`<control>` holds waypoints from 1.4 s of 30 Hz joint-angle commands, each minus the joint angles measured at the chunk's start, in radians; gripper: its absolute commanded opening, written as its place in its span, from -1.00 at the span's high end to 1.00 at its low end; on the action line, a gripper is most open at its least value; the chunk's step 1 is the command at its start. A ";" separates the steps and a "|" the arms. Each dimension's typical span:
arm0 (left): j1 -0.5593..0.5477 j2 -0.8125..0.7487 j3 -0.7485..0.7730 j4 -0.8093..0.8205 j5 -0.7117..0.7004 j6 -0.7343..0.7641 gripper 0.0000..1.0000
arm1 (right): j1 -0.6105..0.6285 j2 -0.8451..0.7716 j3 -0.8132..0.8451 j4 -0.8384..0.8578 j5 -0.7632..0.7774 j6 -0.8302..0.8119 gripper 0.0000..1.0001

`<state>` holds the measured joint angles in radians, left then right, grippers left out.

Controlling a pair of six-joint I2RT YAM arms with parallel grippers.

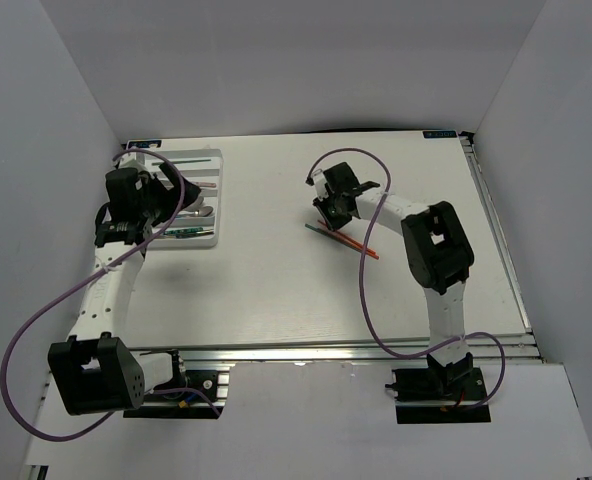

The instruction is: Sort the eating utensils into containers

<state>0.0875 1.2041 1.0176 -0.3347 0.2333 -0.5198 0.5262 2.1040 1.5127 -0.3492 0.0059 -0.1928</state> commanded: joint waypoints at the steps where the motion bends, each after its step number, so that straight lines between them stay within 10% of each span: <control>1: -0.009 -0.021 -0.017 0.011 0.006 0.017 -0.96 | -0.014 0.036 0.029 -0.033 0.003 -0.014 0.54; 25: -0.038 -0.051 -0.070 0.040 0.038 -0.037 -0.96 | -0.083 0.038 0.021 -0.188 0.086 0.012 1.00; 42: -0.523 0.078 -0.223 0.571 0.105 -0.169 -0.95 | -0.219 -0.384 -0.172 0.130 -0.058 0.404 1.00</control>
<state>-0.3748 1.2636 0.8040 0.0444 0.2573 -0.6724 0.3183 1.8050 1.3746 -0.3359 0.0353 0.0906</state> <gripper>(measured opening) 0.976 0.008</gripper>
